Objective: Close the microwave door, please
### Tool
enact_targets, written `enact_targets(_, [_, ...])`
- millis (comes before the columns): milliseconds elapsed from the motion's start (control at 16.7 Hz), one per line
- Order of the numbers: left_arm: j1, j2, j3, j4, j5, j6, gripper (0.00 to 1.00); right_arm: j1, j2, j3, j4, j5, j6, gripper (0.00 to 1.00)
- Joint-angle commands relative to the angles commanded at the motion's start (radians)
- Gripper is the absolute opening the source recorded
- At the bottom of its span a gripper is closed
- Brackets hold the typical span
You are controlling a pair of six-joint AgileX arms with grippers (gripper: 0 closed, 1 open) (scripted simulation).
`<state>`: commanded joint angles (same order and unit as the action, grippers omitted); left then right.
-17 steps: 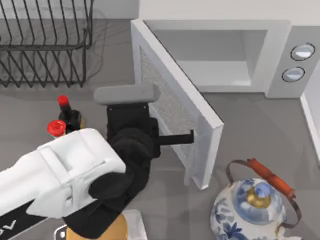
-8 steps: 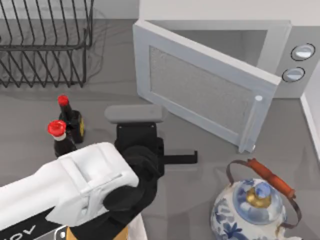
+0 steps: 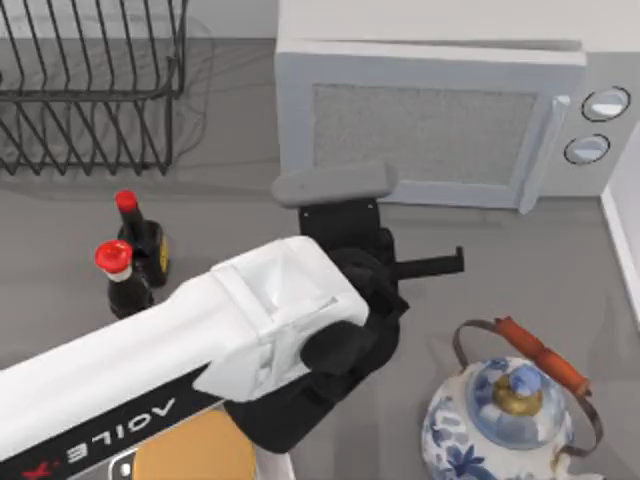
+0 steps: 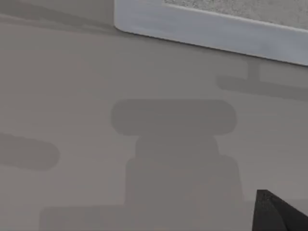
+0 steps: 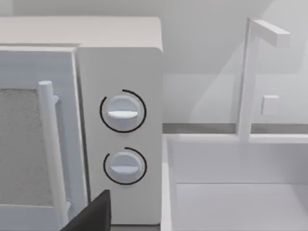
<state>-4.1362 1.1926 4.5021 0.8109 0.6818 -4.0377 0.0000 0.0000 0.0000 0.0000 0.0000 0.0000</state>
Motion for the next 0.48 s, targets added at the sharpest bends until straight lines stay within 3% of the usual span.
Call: enact_targets(480, [-0.109, -0.145, -0.181, 0.163, 0.018, -0.068, 0.0, 0.0, 0.0, 0.0, 0.0, 0.0, 0.0, 1.0])
